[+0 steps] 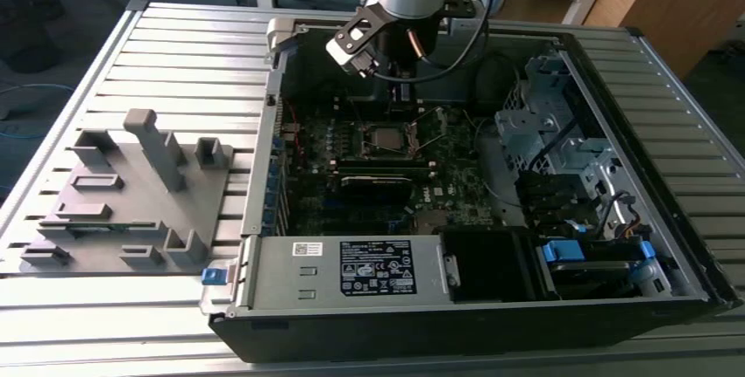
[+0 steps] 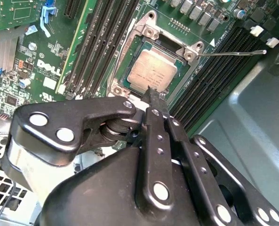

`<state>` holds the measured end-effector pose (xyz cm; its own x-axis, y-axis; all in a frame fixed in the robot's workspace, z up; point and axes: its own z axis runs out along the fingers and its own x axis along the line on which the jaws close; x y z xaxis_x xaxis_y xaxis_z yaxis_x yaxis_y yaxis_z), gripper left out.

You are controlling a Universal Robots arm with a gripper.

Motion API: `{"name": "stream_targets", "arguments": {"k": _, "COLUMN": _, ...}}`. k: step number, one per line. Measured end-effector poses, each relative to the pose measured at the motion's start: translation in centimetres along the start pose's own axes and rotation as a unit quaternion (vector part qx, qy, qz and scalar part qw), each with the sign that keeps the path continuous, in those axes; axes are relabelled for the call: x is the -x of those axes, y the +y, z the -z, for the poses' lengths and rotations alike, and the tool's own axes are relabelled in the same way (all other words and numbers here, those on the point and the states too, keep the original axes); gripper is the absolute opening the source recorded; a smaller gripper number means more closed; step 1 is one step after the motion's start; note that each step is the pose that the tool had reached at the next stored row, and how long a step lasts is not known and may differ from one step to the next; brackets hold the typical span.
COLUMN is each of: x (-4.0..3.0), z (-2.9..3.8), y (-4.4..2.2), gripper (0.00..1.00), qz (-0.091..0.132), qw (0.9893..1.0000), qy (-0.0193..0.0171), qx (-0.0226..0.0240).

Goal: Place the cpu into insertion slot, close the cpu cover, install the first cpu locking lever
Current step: 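Close the cpu cover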

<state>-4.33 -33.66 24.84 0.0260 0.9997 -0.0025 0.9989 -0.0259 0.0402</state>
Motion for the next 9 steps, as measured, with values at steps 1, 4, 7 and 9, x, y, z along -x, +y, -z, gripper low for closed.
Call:
{"name": "stream_targets", "arguments": {"k": 1, "x": 0.00, "z": 0.00, "y": 0.00, "gripper": 0.10, "qz": 0.000, "qw": 1.0000, "qy": 0.0000, "qx": 0.0000}}
{"name": "stream_targets", "arguments": {"k": 4, "x": 0.00, "z": 0.11, "y": 0.00, "gripper": 0.10, "qz": 0.000, "qw": 1.0000, "qy": -0.0001, "qx": -0.0001}}
{"name": "stream_targets", "arguments": {"k": 7, "x": 0.00, "z": 0.12, "y": 0.00, "gripper": 0.10, "qz": 0.000, "qw": 1.0000, "qy": -0.0001, "qx": -0.0001}}
{"name": "stream_targets", "arguments": {"k": 9, "x": 0.00, "z": 0.12, "y": 0.00, "gripper": 0.10, "qz": 0.000, "qw": 1.0000, "qy": -0.0001, "qx": -0.0001}}
